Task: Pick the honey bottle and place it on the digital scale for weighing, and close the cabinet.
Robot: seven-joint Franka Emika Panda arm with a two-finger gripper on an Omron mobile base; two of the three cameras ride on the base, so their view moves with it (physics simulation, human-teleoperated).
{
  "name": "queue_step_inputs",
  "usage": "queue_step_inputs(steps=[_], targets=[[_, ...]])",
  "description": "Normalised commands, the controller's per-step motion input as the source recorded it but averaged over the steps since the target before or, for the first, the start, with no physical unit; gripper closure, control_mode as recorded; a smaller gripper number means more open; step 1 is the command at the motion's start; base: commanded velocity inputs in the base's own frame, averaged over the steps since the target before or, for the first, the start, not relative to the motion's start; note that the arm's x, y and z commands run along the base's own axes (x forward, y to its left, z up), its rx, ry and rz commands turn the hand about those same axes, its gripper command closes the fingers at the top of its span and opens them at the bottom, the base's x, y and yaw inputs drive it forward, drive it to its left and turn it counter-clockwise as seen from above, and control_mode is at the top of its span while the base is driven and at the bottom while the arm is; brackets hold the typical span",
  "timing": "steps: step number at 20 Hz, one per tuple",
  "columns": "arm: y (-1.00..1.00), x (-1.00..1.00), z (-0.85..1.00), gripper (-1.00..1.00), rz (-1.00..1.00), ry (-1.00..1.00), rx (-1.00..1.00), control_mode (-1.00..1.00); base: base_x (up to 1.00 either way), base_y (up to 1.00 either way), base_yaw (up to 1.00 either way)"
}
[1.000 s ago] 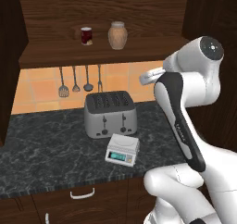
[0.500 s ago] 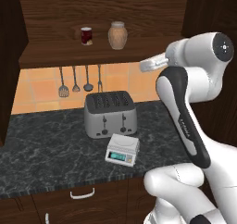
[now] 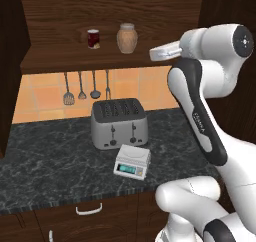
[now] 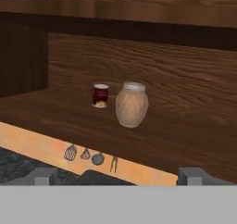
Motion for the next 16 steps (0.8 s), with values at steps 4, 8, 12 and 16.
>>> queue_step_inputs(steps=[4, 8, 12, 16], targets=[[0.0, 0.2, 0.22, -1.0, 0.0, -0.19, 0.06, -1.0, 0.0, 0.0, 0.0], [0.0, 0.34, 0.11, -1.0, 0.0, -0.13, 0.03, -1.0, 0.0, 0.0, 0.0], [0.0, 0.64, 0.0, -1.0, 0.0, 0.0, 0.09, -1.0, 0.0, 0.0, 0.0], [0.02, 0.56, 0.0, -1.0, 0.0, 0.04, 0.09, -1.0, 0.0, 0.0, 0.0]])
